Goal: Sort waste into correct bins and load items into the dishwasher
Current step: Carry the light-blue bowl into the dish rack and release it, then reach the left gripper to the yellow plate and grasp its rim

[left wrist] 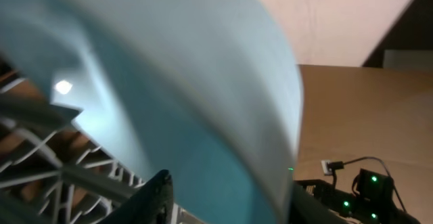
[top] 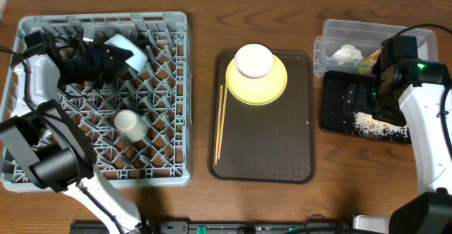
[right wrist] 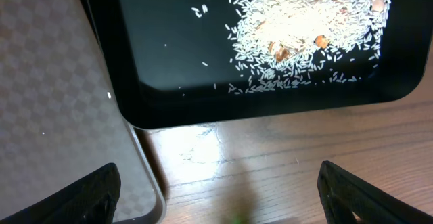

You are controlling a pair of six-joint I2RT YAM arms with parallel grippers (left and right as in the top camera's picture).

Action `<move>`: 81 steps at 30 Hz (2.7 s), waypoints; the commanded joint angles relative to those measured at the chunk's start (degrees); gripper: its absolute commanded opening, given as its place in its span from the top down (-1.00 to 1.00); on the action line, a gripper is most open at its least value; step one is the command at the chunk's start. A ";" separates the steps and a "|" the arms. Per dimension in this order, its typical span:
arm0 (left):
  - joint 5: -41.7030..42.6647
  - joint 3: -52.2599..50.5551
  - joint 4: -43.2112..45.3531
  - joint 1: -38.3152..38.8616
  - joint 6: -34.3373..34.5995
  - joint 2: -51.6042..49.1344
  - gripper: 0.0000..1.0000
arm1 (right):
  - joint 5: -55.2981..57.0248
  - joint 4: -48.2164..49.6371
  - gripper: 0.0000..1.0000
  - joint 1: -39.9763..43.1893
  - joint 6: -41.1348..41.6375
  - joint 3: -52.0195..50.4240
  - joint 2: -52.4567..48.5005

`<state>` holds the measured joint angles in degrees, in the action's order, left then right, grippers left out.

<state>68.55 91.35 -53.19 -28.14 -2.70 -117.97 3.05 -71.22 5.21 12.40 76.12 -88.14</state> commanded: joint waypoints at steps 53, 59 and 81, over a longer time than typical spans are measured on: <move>-56.22 -0.37 25.79 58.73 -0.72 3.65 -0.74 | 1.18 -0.81 -0.93 0.42 -0.20 0.26 0.83; -56.24 -0.37 28.13 59.63 -0.72 -3.19 -0.74 | 1.27 -1.25 -0.93 0.42 -0.22 0.26 0.83; -56.17 -0.37 26.34 59.74 -0.02 -3.15 0.85 | 1.44 -1.66 -0.92 0.42 -0.24 0.26 0.83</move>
<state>12.82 90.87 -25.78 31.62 -3.03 -123.39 3.53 -72.64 5.21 12.40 76.12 -88.12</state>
